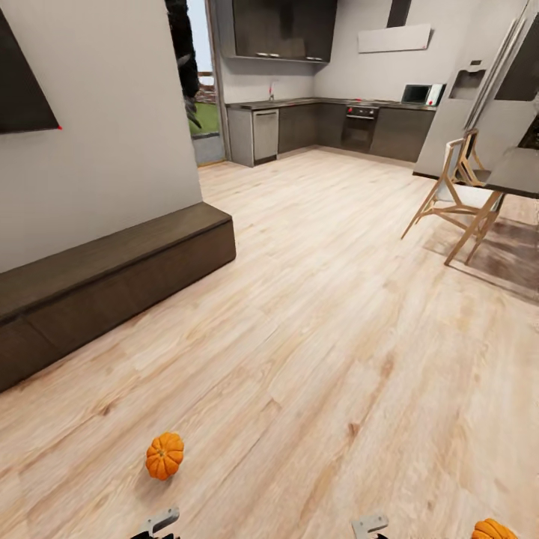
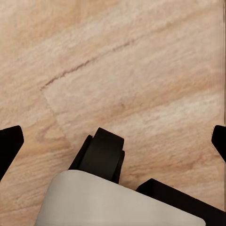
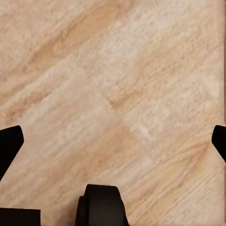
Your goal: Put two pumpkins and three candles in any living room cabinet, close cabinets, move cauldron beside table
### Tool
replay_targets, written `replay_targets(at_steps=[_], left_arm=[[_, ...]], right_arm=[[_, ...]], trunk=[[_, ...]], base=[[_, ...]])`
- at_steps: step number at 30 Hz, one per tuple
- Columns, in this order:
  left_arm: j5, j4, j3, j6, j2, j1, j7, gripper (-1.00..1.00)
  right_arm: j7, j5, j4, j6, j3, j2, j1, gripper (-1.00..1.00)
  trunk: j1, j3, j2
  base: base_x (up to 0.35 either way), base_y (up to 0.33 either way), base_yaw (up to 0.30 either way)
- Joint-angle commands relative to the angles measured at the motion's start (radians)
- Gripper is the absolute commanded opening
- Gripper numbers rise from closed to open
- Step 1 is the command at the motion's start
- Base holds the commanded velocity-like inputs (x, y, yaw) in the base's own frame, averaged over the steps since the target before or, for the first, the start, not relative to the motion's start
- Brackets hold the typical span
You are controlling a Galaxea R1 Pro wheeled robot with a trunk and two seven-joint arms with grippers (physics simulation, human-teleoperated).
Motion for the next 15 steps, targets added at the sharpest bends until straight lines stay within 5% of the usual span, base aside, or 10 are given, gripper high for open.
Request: replay_targets(at_steps=[1, 15], left_arm=[[0.000, 0.000, 0.000, -0.001, 0.000, 0.000, 0.000, 1.00], [0.000, -0.001, 0.000, -0.003, -0.001, 0.000, 0.000, 1.00]], right_arm=[[0.000, 0.000, 0.000, 0.000, 0.000, -0.001, 0.000, 1.00], [0.001, -0.006, -0.002, 0.000, -0.005, 0.000, 0.000, 1.00]], trunk=[[0.000, 0.000, 0.000], [0.000, -0.004, 0.000]], base=[[0.015, -0.007, -0.236], [0.002, -0.001, -0.276]])
